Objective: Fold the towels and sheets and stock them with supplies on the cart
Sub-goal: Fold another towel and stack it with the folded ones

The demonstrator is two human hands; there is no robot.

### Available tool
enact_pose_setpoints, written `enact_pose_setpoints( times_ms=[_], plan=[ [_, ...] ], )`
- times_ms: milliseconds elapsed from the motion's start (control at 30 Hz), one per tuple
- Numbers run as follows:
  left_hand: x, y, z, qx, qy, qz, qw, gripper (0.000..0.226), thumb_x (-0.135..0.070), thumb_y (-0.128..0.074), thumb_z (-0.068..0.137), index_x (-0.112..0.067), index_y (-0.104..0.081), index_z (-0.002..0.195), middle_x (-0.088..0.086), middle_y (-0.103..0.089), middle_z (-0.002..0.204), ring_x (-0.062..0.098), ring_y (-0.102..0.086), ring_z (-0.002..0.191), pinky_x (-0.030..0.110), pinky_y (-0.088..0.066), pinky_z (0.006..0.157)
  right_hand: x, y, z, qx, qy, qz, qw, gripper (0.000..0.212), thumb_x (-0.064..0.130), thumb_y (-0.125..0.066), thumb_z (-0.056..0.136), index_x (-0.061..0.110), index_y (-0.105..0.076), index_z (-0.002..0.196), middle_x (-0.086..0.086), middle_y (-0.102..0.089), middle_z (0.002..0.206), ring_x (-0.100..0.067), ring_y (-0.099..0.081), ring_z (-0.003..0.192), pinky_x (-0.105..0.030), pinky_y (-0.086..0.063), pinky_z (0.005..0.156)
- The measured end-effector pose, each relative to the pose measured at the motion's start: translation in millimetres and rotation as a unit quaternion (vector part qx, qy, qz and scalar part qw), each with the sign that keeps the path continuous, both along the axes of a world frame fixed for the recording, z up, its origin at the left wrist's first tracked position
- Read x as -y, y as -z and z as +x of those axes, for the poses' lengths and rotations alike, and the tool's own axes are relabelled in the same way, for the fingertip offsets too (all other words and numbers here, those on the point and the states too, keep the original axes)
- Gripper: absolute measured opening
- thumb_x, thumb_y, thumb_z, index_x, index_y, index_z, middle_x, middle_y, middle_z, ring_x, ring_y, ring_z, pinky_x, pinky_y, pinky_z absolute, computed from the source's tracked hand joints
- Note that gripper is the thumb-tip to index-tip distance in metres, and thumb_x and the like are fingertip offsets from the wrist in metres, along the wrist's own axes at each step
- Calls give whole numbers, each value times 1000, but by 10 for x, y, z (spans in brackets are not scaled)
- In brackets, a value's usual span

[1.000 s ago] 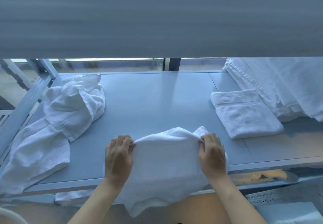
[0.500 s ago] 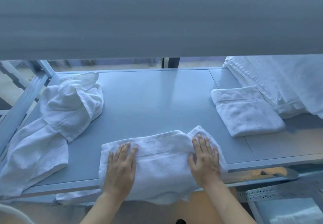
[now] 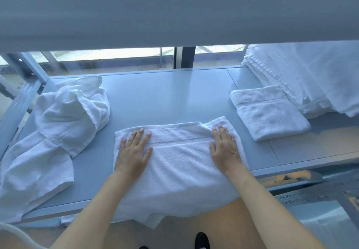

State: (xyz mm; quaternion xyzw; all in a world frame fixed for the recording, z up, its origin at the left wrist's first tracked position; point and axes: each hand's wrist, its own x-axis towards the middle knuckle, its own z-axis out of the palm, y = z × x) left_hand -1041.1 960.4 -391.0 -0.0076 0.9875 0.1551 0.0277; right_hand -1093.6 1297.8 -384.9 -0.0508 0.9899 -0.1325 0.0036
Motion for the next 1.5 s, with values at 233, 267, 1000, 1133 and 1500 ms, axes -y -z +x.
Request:
enact_pose_setpoints(
  times_ms=[233,267,1000,1133,1500],
  plan=[
    [146,42,342,5,49,-1,999,68,-61,-11,99,-40,-8,163,-14,3,171,5,11,156,40,7,128,506,187,930,-9,-25,-52,998,68,34,-33,96,32,-23,163,11,-12,172,-15,0,159,-51,-3,128],
    [154,55,500,-1,55,-2,998,66,-60,-12,100,-40,-8,163,-14,3,171,6,11,157,41,5,128,500,217,1054,-10,-1,-41,999,69,38,-33,95,34,-21,163,12,-10,172,-14,1,159,-51,-3,128],
    [-56,-20,-388,-12,30,-5,999,61,-48,-37,105,-39,-19,162,-11,-10,172,11,-1,158,44,1,128,65,-27,-372,-14,-7,-26,1000,57,31,-43,101,28,-37,158,8,-25,169,-15,-15,158,-54,-11,126],
    [-36,-37,-634,-27,20,-19,999,58,-42,-43,104,-34,-30,160,-6,-20,170,15,-12,158,43,-4,128,138,-18,-746,5,14,-28,999,57,34,-39,101,31,-36,158,11,-24,169,-15,-16,157,-52,-6,127],
    [-713,-63,217,-24,-159,-68,985,61,-51,-35,101,-22,-39,155,11,-26,167,31,-24,154,57,-26,119,202,105,-1048,1,18,8,1000,62,39,-31,101,28,-25,162,8,-15,172,-20,-9,159,-57,-3,126]
  ],
)
